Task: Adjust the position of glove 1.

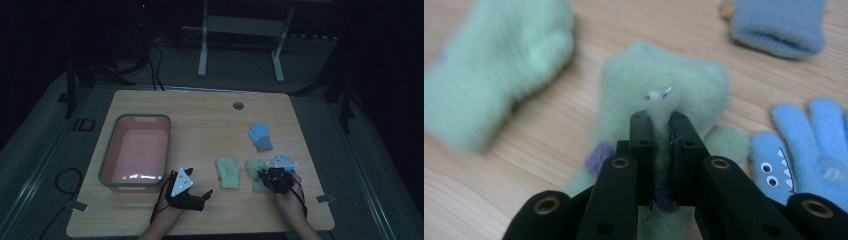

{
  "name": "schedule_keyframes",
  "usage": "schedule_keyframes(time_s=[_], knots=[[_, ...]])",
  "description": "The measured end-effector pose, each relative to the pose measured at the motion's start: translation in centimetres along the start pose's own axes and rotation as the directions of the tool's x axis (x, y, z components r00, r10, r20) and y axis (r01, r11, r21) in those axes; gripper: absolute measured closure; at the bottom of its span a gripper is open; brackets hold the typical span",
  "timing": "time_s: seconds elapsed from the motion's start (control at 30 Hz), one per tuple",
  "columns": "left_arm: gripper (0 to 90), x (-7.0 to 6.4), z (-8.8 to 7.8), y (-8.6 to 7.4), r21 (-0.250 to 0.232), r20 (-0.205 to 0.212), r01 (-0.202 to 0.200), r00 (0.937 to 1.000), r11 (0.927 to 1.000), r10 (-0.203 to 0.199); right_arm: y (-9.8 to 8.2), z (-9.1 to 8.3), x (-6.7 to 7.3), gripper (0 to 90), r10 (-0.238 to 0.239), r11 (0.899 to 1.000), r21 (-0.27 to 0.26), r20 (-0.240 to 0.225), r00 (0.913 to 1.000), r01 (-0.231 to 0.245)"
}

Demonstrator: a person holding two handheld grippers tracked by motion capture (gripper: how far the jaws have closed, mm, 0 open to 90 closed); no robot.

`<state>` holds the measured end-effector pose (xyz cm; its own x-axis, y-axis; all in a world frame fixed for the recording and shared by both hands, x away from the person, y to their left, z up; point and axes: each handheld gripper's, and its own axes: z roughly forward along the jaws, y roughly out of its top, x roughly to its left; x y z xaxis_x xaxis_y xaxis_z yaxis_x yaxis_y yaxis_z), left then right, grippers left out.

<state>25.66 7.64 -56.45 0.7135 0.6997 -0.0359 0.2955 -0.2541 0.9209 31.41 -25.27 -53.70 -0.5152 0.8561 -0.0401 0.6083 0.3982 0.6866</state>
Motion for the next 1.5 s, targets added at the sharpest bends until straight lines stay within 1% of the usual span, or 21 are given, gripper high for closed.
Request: schedule_keyframes(time_s=[0.07, 0.13, 0.17, 0.27, 0.3, 0.37, 0.4, 0.43, 0.47, 0.5, 0.57, 0.6, 0.63, 0.77, 0.97, 1.07, 1.27, 1.33, 1.37, 1.43, 1.5], knots=[[1.8, 0.0, 0.0, 0.0, 0.000, -0.001, 0.001, 1.0000, 1.0000, -0.001, 0.5, -0.6, 0.2, 83.5, 0.009, 1.000, -0.023, 0.035, 0.9993, -0.008], [1.8, 0.0, 0.0, 0.0, 0.001, -0.003, -0.001, 1.0000, 1.0000, 0.001, 1.4, -1.4, 0.4, 83.5, 0.037, 0.998, -0.042, 0.033, 0.9988, -0.036], [1.8, 0.0, 0.0, 0.0, 0.001, -0.003, -0.002, 1.0000, 1.0000, 0.002, 1.8, -1.9, 0.6, 83.6, 0.039, 0.997, -0.062, 0.047, 0.9981, -0.036], [1.8, -0.1, 0.0, 0.0, 0.000, -0.004, -0.004, 1.0000, 1.0000, 0.004, 3.4, -3.0, 1.5, 83.6, 0.060, 0.993, -0.102, 0.036, 0.9975, -0.056], [1.8, -0.1, 0.0, 0.0, 0.000, -0.004, -0.004, 1.0000, 1.0000, 0.004, 3.9, -3.4, 1.9, 83.6, 0.058, 0.992, -0.117, 0.034, 0.9977, -0.054], [1.8, -0.1, 0.0, 0.0, -0.001, -0.007, -0.006, 1.0000, 1.0000, 0.006, 4.9, -4.0, 2.6, 83.6, 0.067, 0.987, -0.148, 0.025, 0.9974, -0.063], [1.8, -0.1, 0.0, 0.0, -0.001, -0.009, -0.010, 0.9999, 1.0000, 0.010, 5.3, -4.3, 3.1, 83.5, 0.066, 0.985, -0.159, 0.031, 0.9973, -0.060], [1.8, -0.1, 0.0, 0.0, 0.001, -0.009, -0.010, 0.9999, 0.9999, 0.010, 5.7, -4.6, 3.4, 83.5, 0.077, 0.982, -0.175, 0.027, 0.9967, -0.071], [1.8, -0.1, 0.0, 0.0, 0.001, -0.009, -0.007, 0.9999, 1.0000, 0.007, 6.0, -4.8, 3.6, 83.6, 0.089, 0.980, -0.181, 0.013, 0.9960, -0.085], [1.8, -0.1, 0.0, 0.0, 0.001, -0.009, -0.007, 0.9999, 1.0000, 0.007, 6.0, -4.8, 3.6, 83.6, 0.089, 0.980, -0.181, 0.013, 0.9960, -0.085], [1.8, 0.0, 0.0, 0.0, 0.000, -0.010, -0.001, 0.9999, 1.0000, 0.001, 6.9, -5.2, 4.7, 83.6, 0.088, 0.977, -0.197, 0.014, 0.9961, -0.083], [1.8, 0.0, 0.0, 0.0, -0.001, -0.013, 0.001, 0.9999, 1.0000, -0.001, 7.2, -5.2, 5.2, 83.5, 0.077, 0.978, -0.195, 0.016, 0.9969, -0.072], [1.7, -0.1, 0.0, 0.0, -0.002, -0.014, 0.000, 0.9999, 1.0000, 0.000, 7.4, -5.2, 5.5, 83.5, 0.078, 0.978, -0.197, 0.015, 0.9969, -0.073], [1.7, -0.2, 0.0, 0.0, -0.001, -0.020, -0.010, 0.9997, 1.0000, 0.010, 7.9, -4.7, 6.9, 83.5, 0.103, 0.977, -0.186, -0.015, 0.9946, -0.104], [1.7, -0.2, 0.0, 0.0, 0.001, -0.022, -0.016, 0.9996, 0.9999, 0.016, 7.3, -2.8, 8.5, 83.5, 0.114, 0.984, -0.136, -0.031, 0.9930, -0.117], [1.7, -0.3, 0.0, 0.0, 0.002, -0.022, -0.022, 0.9995, 0.9998, 0.022, 6.8, -1.8, 9.3, 83.5, 0.099, 0.989, -0.107, -0.023, 0.9949, -0.101], [1.7, -0.3, 0.0, 0.0, 0.002, -0.021, -0.020, 0.9996, 0.9998, 0.020, 5.8, -0.1, 9.5, 83.3, 0.110, 0.992, -0.065, -0.022, 0.9937, -0.111], [1.7, -0.3, 0.0, 0.0, 0.002, -0.022, -0.019, 0.9996, 0.9998, 0.019, 5.6, 0.4, 9.4, 83.2, 0.123, 0.991, -0.048, -0.036, 0.9918, -0.125], [1.7, -0.3, 0.0, 0.0, 0.002, -0.022, -0.019, 0.9996, 0.9998, 0.019, 5.5, 0.6, 9.5, 83.2, 0.122, 0.991, -0.045, -0.027, 0.9922, -0.123], [1.8, -0.3, 0.0, 0.0, 0.004, -0.021, -0.019, 0.9996, 0.9998, 0.019, 5.3, 1.1, 9.5, 82.9, 0.128, 0.991, -0.034, -0.035, 0.9912, -0.129], [1.7, -0.3, 0.0, 0.0, 0.004, -0.022, -0.019, 0.9996, 0.9998, 0.020, 5.2, 1.4, 9.6, 82.6, 0.117, 0.993, -0.031, -0.021, 0.9929, -0.118]])
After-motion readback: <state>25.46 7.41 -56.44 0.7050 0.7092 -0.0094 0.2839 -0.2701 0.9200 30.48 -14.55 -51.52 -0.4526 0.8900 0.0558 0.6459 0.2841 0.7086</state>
